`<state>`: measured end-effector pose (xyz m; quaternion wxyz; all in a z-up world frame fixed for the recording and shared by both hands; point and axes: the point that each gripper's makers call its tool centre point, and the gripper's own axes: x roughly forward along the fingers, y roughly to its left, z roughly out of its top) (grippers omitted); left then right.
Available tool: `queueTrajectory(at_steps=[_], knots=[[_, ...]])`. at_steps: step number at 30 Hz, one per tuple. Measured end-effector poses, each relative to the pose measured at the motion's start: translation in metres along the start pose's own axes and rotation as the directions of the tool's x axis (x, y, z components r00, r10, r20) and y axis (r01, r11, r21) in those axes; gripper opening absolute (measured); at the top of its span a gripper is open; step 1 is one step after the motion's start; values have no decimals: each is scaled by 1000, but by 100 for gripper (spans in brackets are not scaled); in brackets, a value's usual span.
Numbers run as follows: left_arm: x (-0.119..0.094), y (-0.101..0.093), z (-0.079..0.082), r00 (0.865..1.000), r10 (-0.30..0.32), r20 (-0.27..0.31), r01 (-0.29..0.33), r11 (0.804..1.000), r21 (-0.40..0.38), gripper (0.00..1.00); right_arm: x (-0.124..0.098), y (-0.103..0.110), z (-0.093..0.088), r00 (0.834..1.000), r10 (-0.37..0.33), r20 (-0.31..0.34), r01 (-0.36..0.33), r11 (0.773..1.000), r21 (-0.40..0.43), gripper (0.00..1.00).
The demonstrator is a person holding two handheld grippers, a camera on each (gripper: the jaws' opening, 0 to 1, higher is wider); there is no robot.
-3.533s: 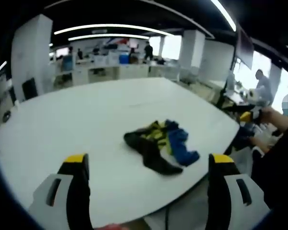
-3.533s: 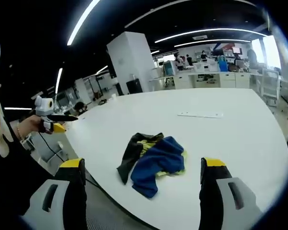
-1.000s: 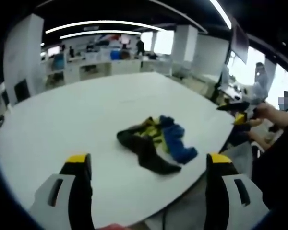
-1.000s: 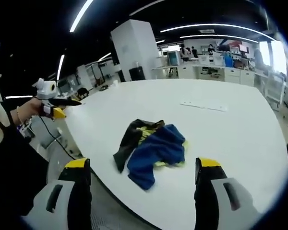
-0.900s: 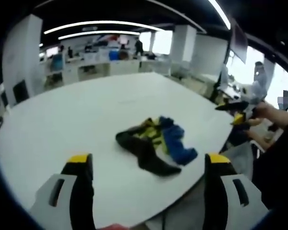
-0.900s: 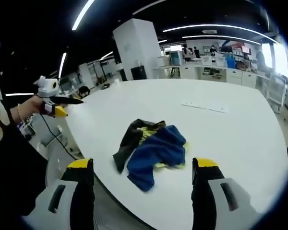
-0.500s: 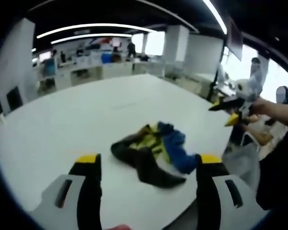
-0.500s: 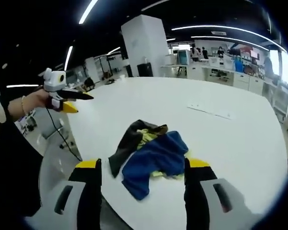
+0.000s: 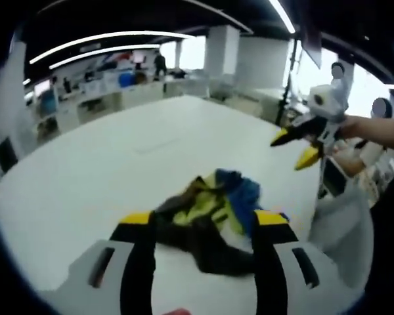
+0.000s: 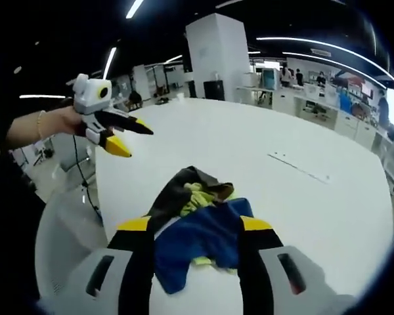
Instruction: Fold the garment on the visible template until the final outline fits inside the template.
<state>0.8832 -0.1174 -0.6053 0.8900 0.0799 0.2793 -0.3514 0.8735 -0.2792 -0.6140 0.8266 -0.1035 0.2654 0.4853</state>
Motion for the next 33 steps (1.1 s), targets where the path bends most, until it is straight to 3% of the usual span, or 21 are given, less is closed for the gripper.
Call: queueTrajectory(at_steps=[10,16,27,33], knots=[[51,17,-12,996,-28,-81,37,994,103,39,41,-15,13,999,37,-37,-41,994,-102,39],[75,24,-13,991,-41,-126,65,978,196,30,64,-22,13,996,55,-73,-66,984,-165,33],[117,35,-35,965,-75,-251,172,904,392,22,96,-32,-2,976,71,-208,-137,937,-322,25],[135,43,-45,951,-65,-302,215,841,496,20,106,-35,-15,955,57,-290,-183,884,-430,22]])
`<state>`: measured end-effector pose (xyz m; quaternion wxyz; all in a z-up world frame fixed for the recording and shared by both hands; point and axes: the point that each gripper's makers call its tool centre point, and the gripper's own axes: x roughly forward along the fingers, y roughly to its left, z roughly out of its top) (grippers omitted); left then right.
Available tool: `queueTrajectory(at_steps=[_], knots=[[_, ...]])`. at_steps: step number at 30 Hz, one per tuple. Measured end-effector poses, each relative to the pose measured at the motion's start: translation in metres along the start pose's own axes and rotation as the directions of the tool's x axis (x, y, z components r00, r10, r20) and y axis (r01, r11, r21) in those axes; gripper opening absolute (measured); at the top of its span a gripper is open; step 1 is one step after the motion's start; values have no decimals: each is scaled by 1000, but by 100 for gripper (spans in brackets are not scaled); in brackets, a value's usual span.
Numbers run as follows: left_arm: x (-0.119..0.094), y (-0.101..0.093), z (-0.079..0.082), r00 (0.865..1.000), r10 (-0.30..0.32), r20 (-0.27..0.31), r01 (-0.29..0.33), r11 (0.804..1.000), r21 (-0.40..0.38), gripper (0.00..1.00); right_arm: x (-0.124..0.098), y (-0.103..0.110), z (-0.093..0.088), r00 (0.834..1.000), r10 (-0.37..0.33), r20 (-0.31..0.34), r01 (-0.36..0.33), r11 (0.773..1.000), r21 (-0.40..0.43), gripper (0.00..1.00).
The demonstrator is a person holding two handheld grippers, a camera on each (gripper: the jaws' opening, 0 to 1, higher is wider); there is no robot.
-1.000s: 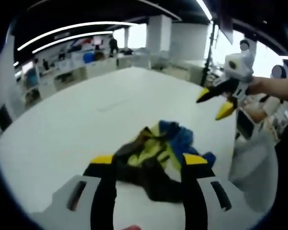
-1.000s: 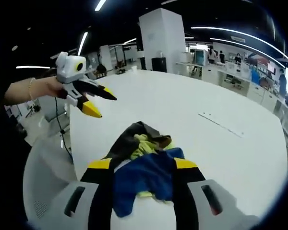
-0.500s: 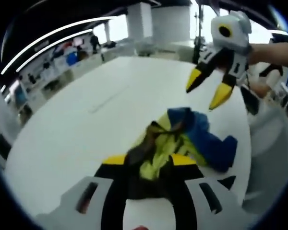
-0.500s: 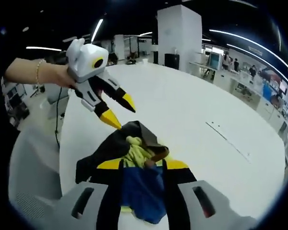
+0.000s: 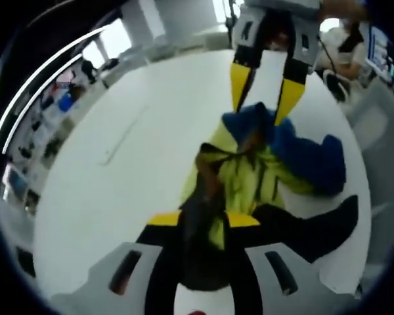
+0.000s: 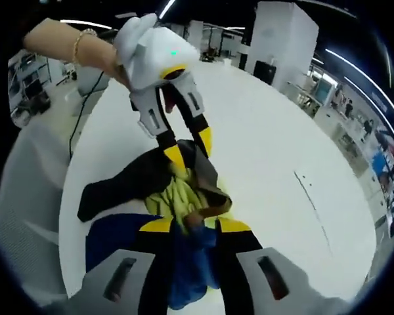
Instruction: Fold the garment on the visible template until the final outline fits inside the template.
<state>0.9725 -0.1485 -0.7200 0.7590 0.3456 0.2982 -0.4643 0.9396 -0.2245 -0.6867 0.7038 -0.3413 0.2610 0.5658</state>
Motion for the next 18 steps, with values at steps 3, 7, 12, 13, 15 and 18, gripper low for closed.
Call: queueTrajectory(at_steps=[3,7,12,13,15,18], knots=[[7,1,-2,1000,-5,-20,6,998,55,19,6,-1,-3,1000,1,-16,-2,1000,-19,20],[13,2,-2,1000,-10,-26,12,998,69,18,12,-1,-8,999,9,-48,-12,998,-55,19],[20,-1,-6,999,-29,-32,31,997,64,15,19,-1,-13,997,23,-76,-30,996,-82,18],[21,-1,-7,999,-30,-32,32,998,60,15,21,-2,-15,996,22,-83,-29,996,-86,17],[21,-1,-7,999,-29,-26,30,999,40,14,21,-2,-17,996,25,-83,-32,996,-83,17],[22,0,-6,999,-31,-13,31,1000,6,12,21,-2,-20,996,25,-80,-31,997,-74,15]])
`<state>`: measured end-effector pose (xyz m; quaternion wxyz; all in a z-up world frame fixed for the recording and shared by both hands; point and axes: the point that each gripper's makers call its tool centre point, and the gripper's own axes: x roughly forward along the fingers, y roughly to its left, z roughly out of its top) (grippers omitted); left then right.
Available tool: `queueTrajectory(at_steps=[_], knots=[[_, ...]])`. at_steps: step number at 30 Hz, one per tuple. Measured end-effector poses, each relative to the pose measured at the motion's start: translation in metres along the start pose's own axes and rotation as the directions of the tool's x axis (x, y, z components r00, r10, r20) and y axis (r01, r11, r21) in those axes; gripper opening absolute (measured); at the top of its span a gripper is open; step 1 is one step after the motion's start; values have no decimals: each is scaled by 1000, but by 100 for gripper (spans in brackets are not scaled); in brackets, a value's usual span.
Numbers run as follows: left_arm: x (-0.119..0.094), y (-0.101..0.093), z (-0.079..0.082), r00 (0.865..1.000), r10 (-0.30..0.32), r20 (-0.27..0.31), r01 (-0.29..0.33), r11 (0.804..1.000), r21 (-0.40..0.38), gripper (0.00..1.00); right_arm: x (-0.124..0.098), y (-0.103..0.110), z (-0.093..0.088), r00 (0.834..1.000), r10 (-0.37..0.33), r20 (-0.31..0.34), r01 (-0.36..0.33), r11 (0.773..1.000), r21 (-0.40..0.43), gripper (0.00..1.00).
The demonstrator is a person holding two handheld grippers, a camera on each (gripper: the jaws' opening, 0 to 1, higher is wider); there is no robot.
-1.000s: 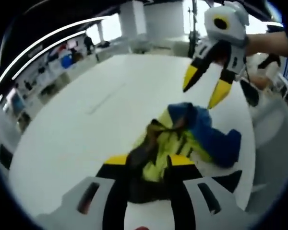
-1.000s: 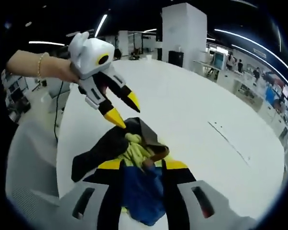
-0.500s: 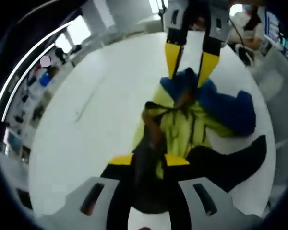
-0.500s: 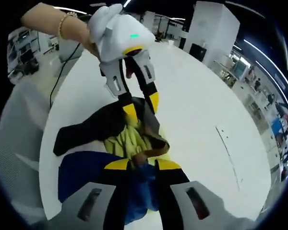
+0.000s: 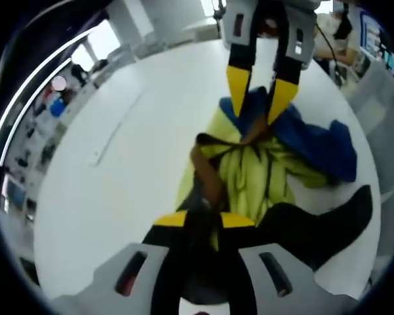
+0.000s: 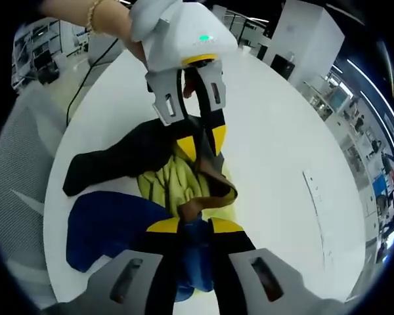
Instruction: Fold the garment on the visible template until the final outline fits inside the template.
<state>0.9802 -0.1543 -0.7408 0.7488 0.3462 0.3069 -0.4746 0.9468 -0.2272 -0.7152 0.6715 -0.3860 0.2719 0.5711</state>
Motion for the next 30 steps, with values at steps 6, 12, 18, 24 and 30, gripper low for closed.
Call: queueTrajectory(at_steps=[6,12,18,24,30], knots=[[1,-2,1,1000,-5,14,6,1000,-30,5,2,-1,-3,1000,-2,24,1,999,42,9],[0,-3,1,1000,-6,16,7,999,-46,0,0,-3,-5,999,-21,34,19,997,72,5],[-16,4,2,999,36,36,-33,996,-77,0,-10,-5,-7,998,-43,46,38,995,97,4],[-47,9,13,993,83,85,-70,988,-139,0,-34,-14,6,991,-92,102,78,988,135,3],[-71,6,16,988,114,105,-91,975,-201,0,-61,-22,24,964,-151,221,85,956,282,3]])
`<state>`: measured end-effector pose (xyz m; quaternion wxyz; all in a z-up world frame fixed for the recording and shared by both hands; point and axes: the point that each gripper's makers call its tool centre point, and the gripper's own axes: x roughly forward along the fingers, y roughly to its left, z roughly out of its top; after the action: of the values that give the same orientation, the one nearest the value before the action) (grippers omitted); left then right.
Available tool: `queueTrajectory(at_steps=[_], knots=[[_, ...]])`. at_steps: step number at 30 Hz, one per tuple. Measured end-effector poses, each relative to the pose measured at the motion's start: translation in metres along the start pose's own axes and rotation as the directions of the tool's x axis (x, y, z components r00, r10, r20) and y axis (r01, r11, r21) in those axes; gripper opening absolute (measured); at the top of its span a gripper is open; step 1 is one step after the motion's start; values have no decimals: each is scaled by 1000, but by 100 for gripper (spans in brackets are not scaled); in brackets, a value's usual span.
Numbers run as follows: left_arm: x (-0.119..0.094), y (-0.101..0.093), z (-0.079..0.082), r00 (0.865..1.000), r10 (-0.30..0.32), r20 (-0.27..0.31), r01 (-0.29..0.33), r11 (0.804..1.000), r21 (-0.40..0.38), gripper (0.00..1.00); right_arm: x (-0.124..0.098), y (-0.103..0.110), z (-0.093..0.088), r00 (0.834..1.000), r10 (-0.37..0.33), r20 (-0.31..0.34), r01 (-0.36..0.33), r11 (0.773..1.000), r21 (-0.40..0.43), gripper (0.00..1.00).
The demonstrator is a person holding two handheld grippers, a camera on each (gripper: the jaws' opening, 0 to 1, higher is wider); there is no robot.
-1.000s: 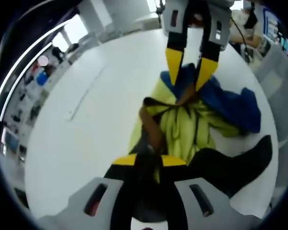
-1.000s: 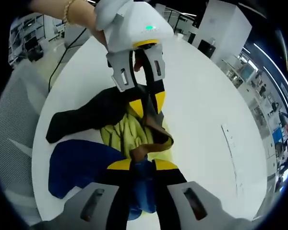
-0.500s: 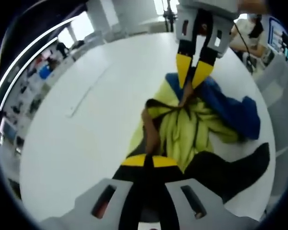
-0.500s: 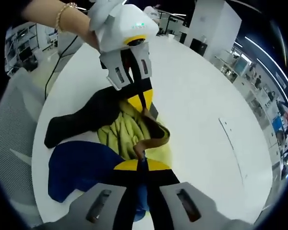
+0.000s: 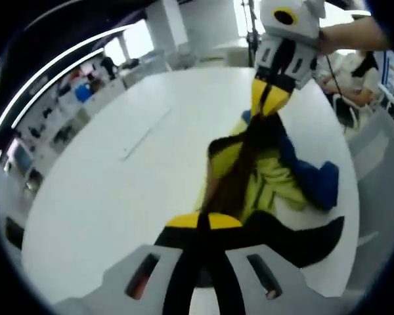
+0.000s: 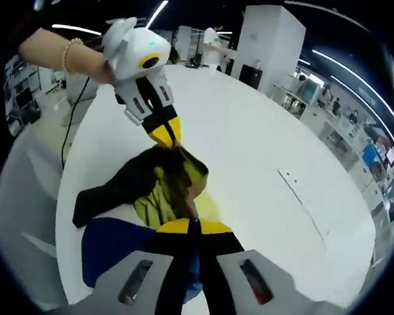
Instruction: Fold the garment on the visible template until the final outline fits inside the template.
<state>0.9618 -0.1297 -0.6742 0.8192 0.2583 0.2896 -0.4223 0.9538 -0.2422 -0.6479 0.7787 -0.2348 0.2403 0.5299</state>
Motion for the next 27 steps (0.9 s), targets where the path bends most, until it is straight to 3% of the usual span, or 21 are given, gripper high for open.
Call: queueTrajectory(at_steps=[2,4,16,20,27], knots=[[-10,-1,5,1000,12,22,-11,999,-30,0,-10,-1,13,997,2,79,-11,994,106,3],[-22,-2,13,998,25,50,-22,998,-64,0,-21,-6,21,993,-28,113,12,991,137,3],[-92,-3,59,977,131,167,-109,985,-137,0,-77,-2,72,971,-110,212,91,991,95,2],[-116,-5,76,966,162,202,-134,980,-147,0,-96,6,95,956,-131,261,117,991,67,2],[-169,-6,111,924,226,307,-180,968,-172,0,-133,19,134,920,-156,358,150,988,43,2]])
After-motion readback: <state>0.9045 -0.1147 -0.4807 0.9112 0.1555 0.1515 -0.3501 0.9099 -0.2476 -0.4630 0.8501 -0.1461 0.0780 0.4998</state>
